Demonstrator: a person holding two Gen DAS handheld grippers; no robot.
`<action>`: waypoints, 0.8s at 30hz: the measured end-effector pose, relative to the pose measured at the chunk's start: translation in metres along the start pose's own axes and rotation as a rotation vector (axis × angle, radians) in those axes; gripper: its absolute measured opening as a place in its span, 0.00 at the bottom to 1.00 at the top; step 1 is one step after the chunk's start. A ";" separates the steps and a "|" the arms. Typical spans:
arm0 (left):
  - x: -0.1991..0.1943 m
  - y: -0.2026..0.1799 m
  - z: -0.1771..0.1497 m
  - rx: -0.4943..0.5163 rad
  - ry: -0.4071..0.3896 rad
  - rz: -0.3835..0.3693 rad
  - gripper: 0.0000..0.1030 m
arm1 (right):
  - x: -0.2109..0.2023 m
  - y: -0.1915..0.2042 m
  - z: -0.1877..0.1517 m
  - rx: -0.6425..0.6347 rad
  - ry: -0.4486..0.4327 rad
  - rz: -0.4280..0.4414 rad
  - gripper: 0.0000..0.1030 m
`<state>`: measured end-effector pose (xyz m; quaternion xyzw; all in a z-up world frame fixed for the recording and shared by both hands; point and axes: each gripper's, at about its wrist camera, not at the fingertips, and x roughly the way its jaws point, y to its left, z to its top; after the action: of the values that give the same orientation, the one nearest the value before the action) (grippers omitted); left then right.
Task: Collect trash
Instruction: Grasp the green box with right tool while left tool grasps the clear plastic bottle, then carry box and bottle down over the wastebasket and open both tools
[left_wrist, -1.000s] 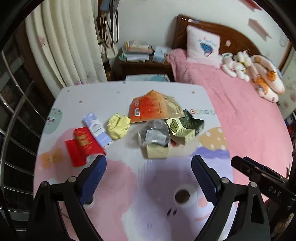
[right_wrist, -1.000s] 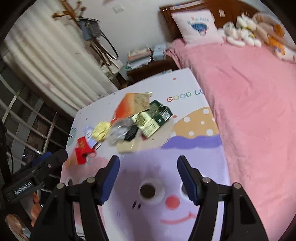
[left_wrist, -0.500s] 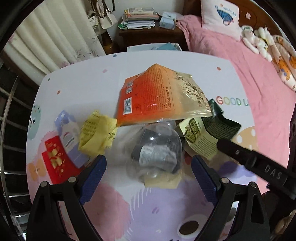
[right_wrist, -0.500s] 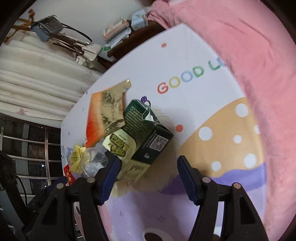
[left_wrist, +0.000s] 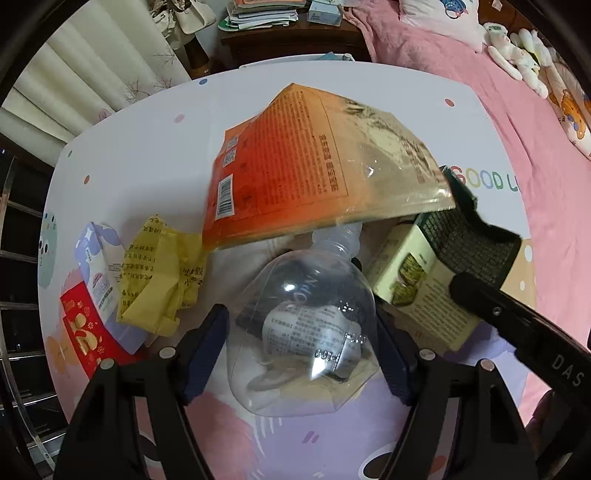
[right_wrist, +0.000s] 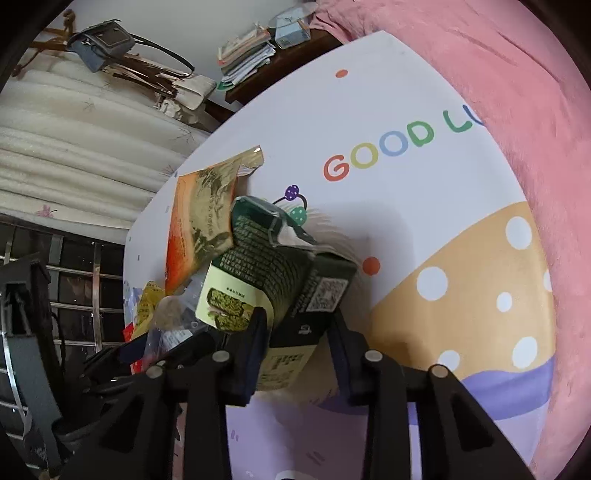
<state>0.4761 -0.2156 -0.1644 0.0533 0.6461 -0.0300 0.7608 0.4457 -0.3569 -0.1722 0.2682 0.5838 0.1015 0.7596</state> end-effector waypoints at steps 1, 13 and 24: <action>-0.003 0.000 -0.002 0.002 -0.008 0.001 0.72 | -0.004 0.000 0.000 -0.012 -0.006 -0.001 0.28; -0.054 0.005 -0.056 0.003 -0.084 -0.021 0.72 | -0.045 -0.003 -0.032 -0.062 -0.040 -0.019 0.25; -0.120 0.036 -0.147 0.000 -0.185 -0.080 0.72 | -0.085 0.016 -0.113 -0.103 -0.059 -0.020 0.24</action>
<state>0.3167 -0.1649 -0.0683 0.0242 0.5747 -0.0652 0.8154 0.3166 -0.3504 -0.1131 0.2258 0.5577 0.1157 0.7903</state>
